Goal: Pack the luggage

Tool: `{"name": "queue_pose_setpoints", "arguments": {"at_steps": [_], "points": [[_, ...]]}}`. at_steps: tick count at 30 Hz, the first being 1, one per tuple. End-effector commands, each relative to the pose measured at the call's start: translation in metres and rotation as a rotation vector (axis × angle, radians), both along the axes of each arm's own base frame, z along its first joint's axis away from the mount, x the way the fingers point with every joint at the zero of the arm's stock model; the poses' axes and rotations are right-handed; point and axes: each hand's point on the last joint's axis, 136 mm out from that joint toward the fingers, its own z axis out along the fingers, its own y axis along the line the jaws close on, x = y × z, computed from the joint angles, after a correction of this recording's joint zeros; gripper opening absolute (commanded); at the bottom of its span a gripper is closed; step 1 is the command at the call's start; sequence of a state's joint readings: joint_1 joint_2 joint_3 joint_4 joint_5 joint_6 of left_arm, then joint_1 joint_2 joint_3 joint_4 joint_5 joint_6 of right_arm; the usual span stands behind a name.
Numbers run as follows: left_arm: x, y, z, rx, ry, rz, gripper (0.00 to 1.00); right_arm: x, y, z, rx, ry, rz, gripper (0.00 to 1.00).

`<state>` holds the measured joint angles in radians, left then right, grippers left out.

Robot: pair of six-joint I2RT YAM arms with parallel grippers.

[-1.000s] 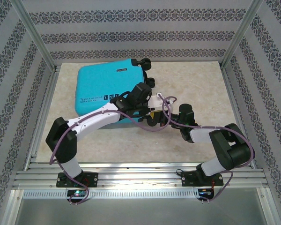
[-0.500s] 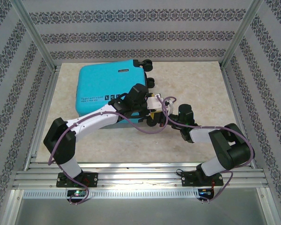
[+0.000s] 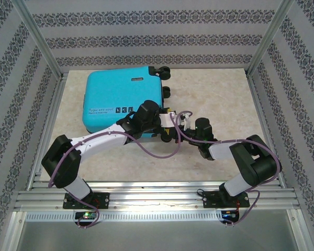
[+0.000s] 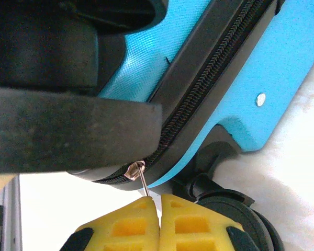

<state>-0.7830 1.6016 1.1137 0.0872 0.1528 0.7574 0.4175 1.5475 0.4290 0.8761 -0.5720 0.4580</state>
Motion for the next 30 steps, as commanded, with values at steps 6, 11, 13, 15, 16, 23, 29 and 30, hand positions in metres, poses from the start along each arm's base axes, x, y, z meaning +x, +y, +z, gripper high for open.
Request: {"name": "queue_pose_setpoints", "arguments": {"at_steps": [6, 11, 13, 15, 16, 23, 29, 30], "points": [[-0.058, -0.036, 0.009, -0.154, 0.138, -0.255, 0.00, 0.074, -0.054, 0.038, -0.045, -0.197, -0.422, 0.00], [-0.057, -0.037, 0.006, -0.157, 0.149, -0.250, 0.00, 0.076, -0.044, 0.054, 0.009, -0.235, -0.355, 0.00], [-0.057, -0.036, 0.004, -0.156, 0.151, -0.250, 0.00, 0.068, -0.028, 0.063, 0.046, -0.275, -0.246, 0.00], [-0.062, -0.036, 0.001, -0.141, 0.156, -0.279, 0.00, 0.057, -0.011, 0.067, 0.068, -0.296, -0.114, 0.00], [-0.063, -0.036, 0.000, -0.134, 0.155, -0.286, 0.00, 0.052, -0.004, 0.067, 0.074, -0.297, -0.068, 0.00], [-0.067, -0.032, 0.000, -0.119, 0.172, -0.337, 0.00, 0.031, 0.017, 0.059, 0.089, -0.282, 0.097, 0.00], [-0.066, -0.030, 0.003, -0.141, 0.190, -0.343, 0.00, 0.036, 0.008, 0.049, 0.096, -0.232, 0.059, 0.07], [-0.066, -0.030, 0.003, -0.141, 0.190, -0.342, 0.00, 0.036, 0.007, 0.048, 0.101, -0.228, 0.056, 0.12]]}}
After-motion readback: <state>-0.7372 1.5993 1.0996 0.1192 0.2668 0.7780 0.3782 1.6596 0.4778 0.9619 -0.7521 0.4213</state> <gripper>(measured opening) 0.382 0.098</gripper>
